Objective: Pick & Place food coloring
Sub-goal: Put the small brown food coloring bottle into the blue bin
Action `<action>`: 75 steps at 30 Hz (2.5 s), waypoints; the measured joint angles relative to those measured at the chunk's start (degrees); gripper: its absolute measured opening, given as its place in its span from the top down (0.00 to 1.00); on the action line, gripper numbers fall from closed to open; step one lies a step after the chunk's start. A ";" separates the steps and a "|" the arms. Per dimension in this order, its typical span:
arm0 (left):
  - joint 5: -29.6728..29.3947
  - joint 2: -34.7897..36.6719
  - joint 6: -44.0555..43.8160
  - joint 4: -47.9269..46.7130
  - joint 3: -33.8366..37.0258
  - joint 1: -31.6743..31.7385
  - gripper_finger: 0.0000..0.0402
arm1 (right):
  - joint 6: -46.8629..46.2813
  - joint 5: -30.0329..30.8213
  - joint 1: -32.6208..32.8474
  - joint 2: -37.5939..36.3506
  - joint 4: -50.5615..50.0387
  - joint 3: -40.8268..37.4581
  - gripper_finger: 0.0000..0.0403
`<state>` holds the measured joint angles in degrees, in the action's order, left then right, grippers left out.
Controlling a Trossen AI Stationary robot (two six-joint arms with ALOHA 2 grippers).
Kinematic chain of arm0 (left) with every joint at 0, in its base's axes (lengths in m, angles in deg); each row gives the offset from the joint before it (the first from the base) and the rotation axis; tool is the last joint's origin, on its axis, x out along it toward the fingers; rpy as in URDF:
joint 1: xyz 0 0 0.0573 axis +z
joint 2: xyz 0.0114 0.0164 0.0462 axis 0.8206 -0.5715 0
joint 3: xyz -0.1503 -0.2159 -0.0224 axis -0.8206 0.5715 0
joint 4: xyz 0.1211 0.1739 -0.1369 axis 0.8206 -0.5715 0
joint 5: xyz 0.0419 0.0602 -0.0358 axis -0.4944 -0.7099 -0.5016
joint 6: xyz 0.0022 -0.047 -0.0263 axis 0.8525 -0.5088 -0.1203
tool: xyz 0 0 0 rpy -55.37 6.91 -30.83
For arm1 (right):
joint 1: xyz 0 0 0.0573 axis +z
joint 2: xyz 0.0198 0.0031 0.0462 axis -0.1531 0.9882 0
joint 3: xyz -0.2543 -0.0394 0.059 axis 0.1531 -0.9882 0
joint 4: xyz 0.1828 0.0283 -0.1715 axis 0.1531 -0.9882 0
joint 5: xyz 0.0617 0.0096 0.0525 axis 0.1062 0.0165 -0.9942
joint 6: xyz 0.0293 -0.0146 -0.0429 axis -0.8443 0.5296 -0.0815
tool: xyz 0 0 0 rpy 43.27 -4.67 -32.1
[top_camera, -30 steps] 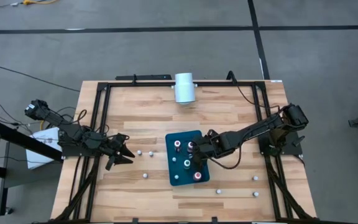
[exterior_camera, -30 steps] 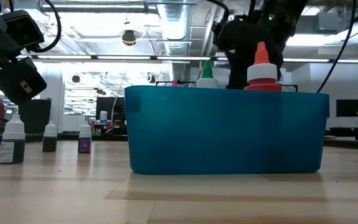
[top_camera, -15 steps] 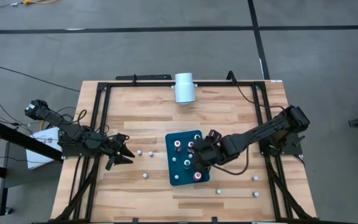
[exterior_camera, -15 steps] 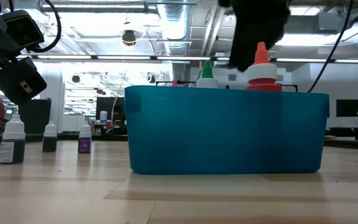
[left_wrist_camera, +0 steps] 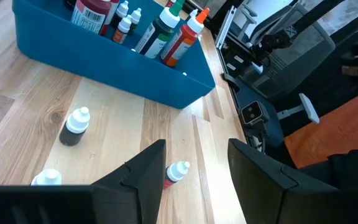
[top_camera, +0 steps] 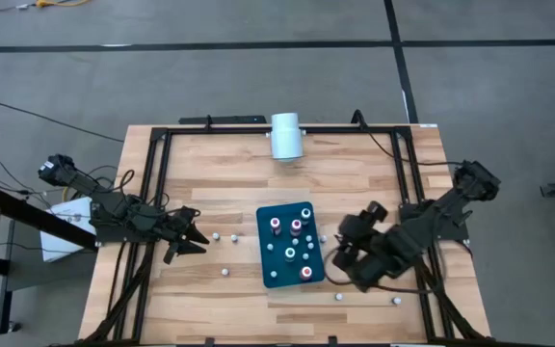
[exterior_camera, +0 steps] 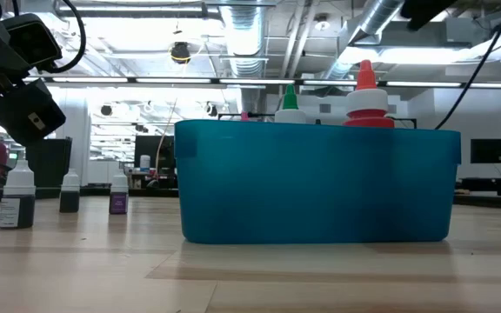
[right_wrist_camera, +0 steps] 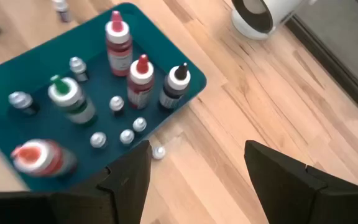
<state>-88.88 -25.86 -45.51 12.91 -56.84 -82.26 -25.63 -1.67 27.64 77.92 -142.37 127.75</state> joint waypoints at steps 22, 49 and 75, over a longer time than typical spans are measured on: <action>-3.46 0.01 0.02 0.03 0.00 -0.02 0.59 | -28.19 0.77 20.59 -22.67 -10.45 -23.93 0.38; -7.06 0.02 0.09 -0.20 0.00 -0.02 0.59 | 23.46 -2.08 1.90 -41.47 40.96 -49.73 0.38; -7.06 0.01 0.00 -0.17 0.00 -0.01 0.59 | 24.42 -4.72 -4.11 -14.47 85.59 -62.07 0.38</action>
<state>-95.94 -25.86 -45.51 12.74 -56.84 -82.27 -1.20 -6.39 23.52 63.46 -56.78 65.67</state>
